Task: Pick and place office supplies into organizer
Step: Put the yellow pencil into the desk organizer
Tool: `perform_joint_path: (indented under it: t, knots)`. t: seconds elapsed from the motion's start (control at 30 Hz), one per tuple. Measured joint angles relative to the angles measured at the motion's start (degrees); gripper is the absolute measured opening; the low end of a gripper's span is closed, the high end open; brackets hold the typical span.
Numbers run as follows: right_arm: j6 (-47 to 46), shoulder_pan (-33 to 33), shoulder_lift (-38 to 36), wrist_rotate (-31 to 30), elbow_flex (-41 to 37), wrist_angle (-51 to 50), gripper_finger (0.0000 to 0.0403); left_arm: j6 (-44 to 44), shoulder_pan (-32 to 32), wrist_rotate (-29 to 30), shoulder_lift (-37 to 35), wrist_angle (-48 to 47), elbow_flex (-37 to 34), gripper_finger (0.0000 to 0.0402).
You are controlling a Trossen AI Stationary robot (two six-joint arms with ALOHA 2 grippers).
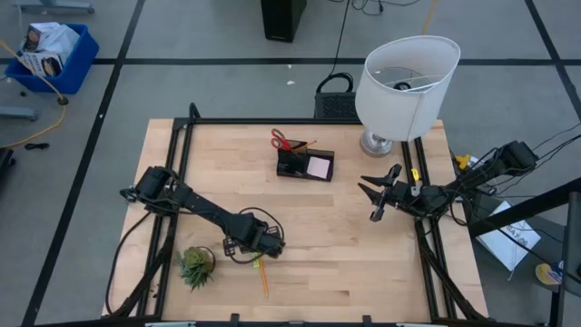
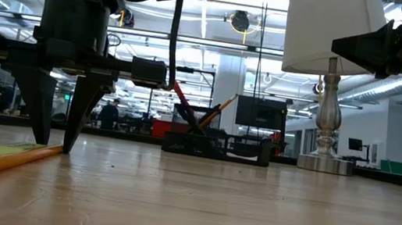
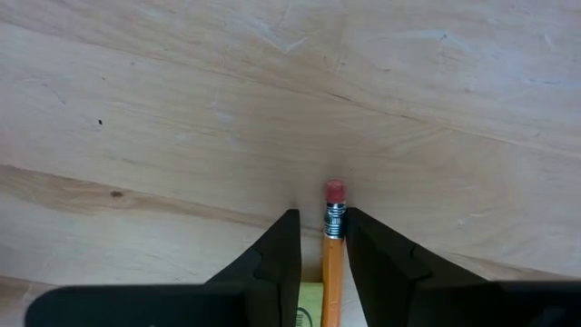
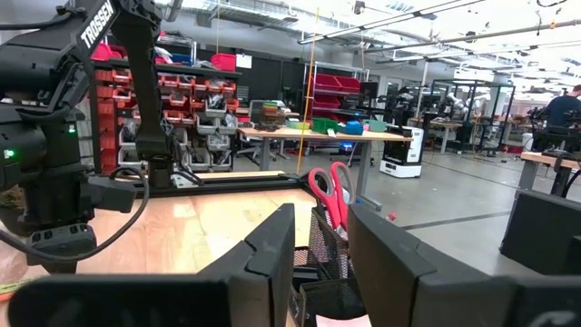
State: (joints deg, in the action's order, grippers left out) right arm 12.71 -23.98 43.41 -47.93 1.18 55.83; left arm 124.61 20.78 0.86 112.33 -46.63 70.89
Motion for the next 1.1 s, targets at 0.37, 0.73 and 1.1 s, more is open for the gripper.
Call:
perform_joint_path:
  t: [0.37,0.73,1.1]
  knots:
    - [0.0,0.0,-0.01,-0.01,0.01,0.01,0.01,0.01,0.0,0.0,0.0,0.05,0.0,0.0052]
    - [0.0,0.0,0.0,0.01,0.01,0.02,0.01,0.05,0.02,0.52,0.0,0.26,0.0,0.0045]
    - [0.01,0.01,-0.01,-0.01,0.0,0.02,0.01,-2.19,0.02,4.64,-0.23,0.45,0.0,0.0013]
